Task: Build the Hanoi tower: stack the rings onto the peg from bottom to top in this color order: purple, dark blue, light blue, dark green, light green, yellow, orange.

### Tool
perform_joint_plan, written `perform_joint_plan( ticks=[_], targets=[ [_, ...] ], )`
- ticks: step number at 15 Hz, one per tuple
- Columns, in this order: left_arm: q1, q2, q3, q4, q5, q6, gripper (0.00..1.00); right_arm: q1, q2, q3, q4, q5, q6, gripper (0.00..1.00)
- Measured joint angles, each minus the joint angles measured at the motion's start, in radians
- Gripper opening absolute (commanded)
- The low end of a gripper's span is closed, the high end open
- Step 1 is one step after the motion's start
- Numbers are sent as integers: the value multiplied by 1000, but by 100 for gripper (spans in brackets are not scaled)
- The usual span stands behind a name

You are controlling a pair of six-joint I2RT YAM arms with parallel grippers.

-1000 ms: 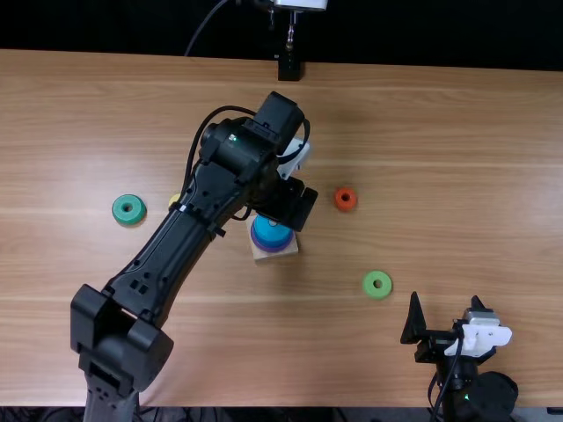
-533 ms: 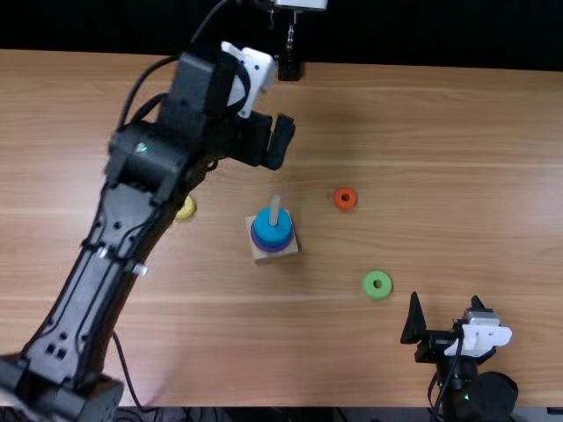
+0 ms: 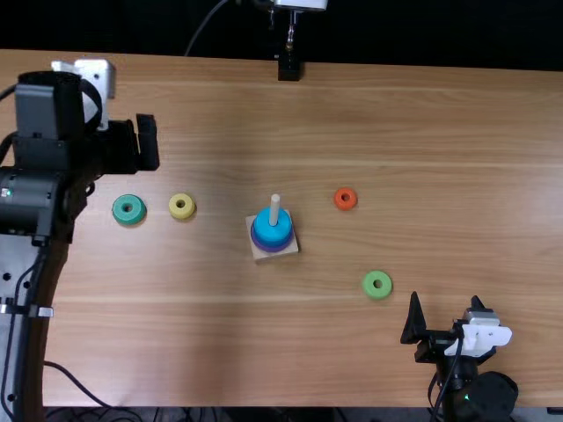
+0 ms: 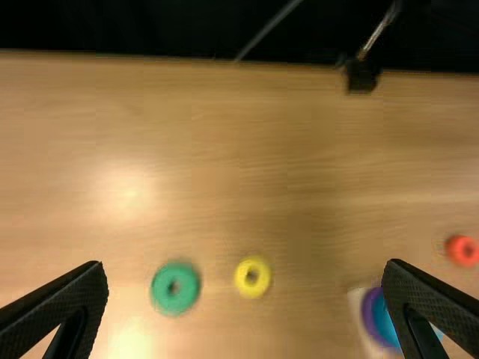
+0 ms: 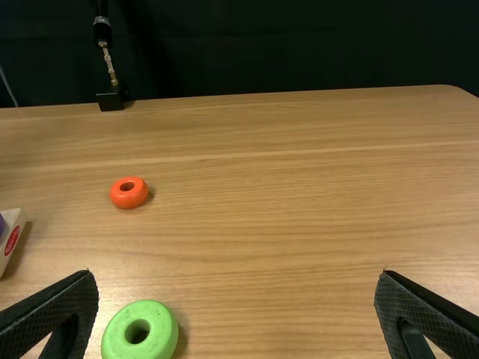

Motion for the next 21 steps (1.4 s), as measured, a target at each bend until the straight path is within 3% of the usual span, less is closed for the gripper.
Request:
perform_joint_plan(
  ticks=[2, 4, 11, 16, 21],
  targets=[
    [10, 5, -29, -179, -15, 0, 100, 0, 0, 0, 0, 0, 0, 100],
    [17, 55, -31, -222, -21, 3, 100, 0, 0, 0, 0, 0, 0, 100],
    [22, 325, -31, -214, -47, 74, 100, 0, 0, 0, 0, 0, 0, 100],
    [68, 433, -31, -194, -49, 80, 100, 0, 0, 0, 0, 0, 0, 100],
    [69, 493, -31, -89, -49, 87, 100, 0, 0, 0, 0, 0, 0, 100]
  ],
)
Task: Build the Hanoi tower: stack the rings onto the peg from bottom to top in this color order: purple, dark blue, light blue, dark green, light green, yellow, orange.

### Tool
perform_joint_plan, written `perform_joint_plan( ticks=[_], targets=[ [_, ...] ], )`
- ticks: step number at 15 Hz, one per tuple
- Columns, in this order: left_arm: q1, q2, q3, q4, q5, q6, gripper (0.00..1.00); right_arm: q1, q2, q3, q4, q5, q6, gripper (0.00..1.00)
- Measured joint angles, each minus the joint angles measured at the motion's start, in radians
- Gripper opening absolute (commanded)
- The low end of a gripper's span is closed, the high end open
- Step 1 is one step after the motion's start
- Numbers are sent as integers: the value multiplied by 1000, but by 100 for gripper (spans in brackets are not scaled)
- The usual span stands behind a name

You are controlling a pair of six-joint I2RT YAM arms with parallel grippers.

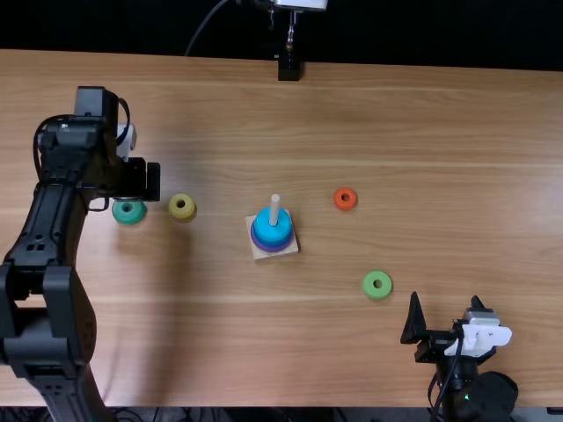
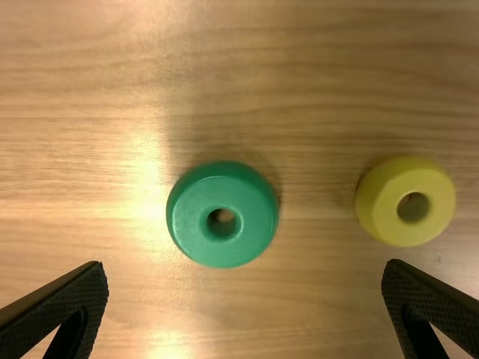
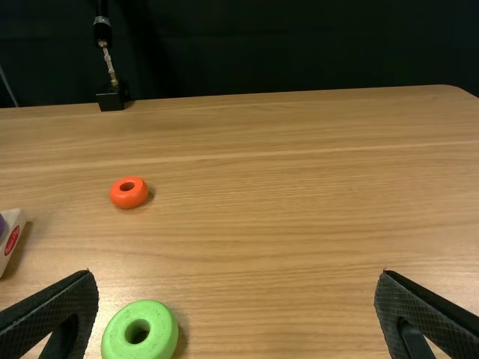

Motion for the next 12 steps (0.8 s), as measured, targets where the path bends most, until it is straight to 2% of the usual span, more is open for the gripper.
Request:
perform_joint_plan(
  ticks=[3, 8, 12],
  targets=[
    [21, 40, 0, 0, 2, 2, 100, 0, 0, 0, 0, 0, 0, 100],
    [51, 66, 0, 2, 3, 68, 100, 0, 0, 0, -1, 0, 0, 100],
    [51, 84, 0, 3, 3, 80, 100, 0, 0, 0, 0, 0, 0, 100]
  ],
)
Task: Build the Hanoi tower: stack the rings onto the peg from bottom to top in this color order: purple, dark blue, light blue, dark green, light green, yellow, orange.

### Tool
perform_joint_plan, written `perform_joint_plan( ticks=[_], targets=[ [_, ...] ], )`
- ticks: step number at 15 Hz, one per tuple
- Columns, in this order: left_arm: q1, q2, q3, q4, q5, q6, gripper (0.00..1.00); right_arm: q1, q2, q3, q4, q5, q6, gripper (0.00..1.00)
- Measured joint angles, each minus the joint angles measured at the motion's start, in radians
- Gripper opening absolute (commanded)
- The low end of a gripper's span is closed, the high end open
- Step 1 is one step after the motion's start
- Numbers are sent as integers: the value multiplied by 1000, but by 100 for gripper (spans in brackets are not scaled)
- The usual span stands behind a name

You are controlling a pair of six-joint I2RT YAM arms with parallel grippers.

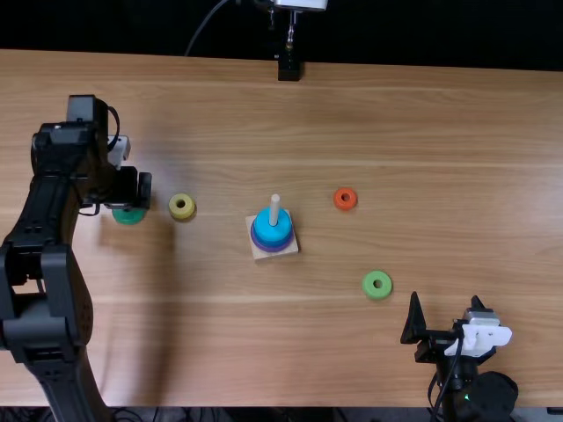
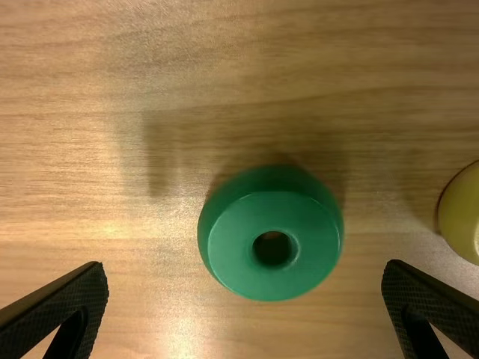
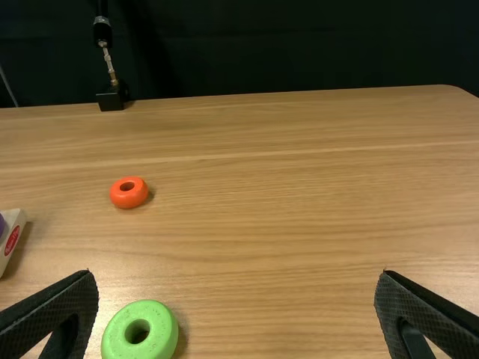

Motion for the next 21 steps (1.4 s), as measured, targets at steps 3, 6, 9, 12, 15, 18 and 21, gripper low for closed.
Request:
perform_joint_plan(
  ticks=[3, 6, 9, 12, 15, 18, 21],
  targets=[
    [0, 38, 0, 0, 0, 6, 100, 0, 0, 0, 0, 0, 0, 100],
    [0, 49, 0, 2, 0, 9, 100, 0, 0, 0, 0, 0, 0, 100],
    [0, 78, 0, 1, 0, 9, 100, 0, 0, 0, 0, 0, 0, 100],
    [0, 78, 0, 1, 0, 9, 100, 0, 0, 0, 0, 0, 0, 100],
    [0, 78, 0, 3, -1, 9, 29, 0, 0, 0, 0, 0, 0, 100],
    [0, 77, -5, 108, -1, 8, 0, 0, 0, 0, 0, 0, 0, 100],
    [0, 72, -19, 118, -5, 8, 0, 0, 0, 0, 0, 0, 0, 100]
  ],
)
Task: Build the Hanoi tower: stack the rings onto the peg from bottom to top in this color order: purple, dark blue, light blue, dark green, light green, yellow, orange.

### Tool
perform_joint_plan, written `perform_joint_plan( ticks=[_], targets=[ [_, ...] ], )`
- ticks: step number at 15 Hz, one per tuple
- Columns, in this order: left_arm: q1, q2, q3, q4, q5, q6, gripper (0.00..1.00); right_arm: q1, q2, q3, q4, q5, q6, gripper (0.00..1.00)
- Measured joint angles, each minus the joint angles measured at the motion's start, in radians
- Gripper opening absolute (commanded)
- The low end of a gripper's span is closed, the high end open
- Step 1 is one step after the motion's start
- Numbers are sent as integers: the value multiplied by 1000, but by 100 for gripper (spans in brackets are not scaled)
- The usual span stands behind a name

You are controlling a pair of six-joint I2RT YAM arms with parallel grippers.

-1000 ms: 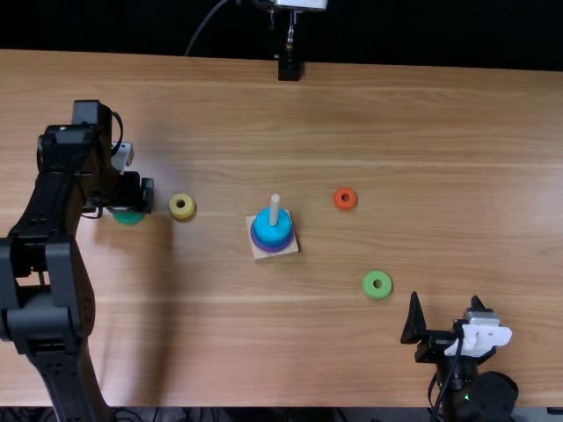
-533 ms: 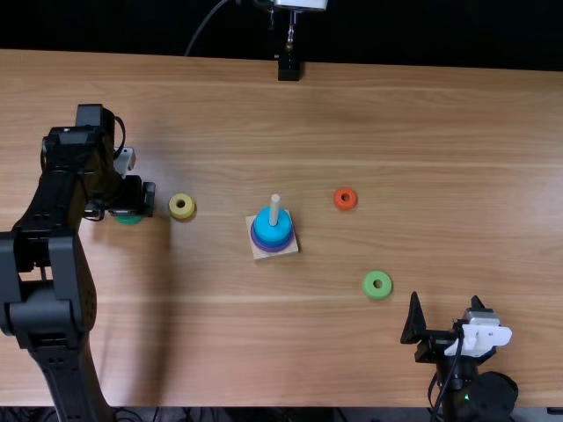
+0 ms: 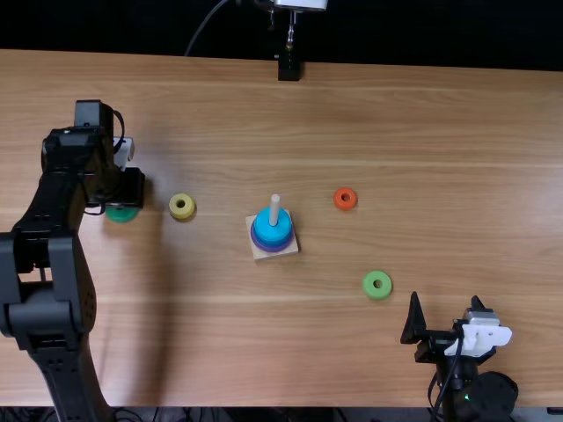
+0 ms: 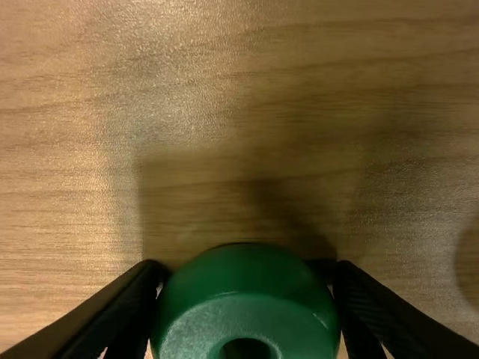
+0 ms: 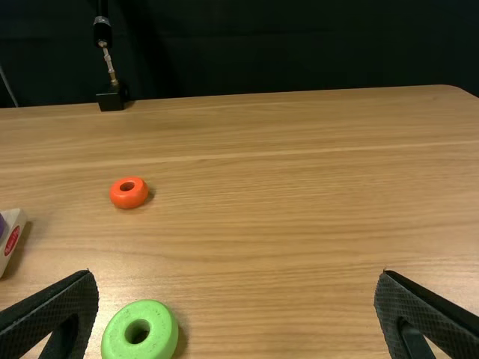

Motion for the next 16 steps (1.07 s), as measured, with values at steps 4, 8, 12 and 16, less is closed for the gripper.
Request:
perform_joint_plan(
  ticks=[4, 8, 12, 16],
  targets=[
    [0, -4, -2, -14, 1, 0, 0, 0, 0, 0, 0, 0, 0, 100],
    [0, -69, -14, -104, 2, 0, 0, 0, 0, 0, 0, 0, 0, 100],
    [-1, -133, 70, -312, 6, -7, 0, 0, 0, 0, 0, -1, 0, 100],
    [-40, -166, 151, -480, 5, -74, 0, 0, 0, 0, 0, 0, 0, 100]
  ],
)
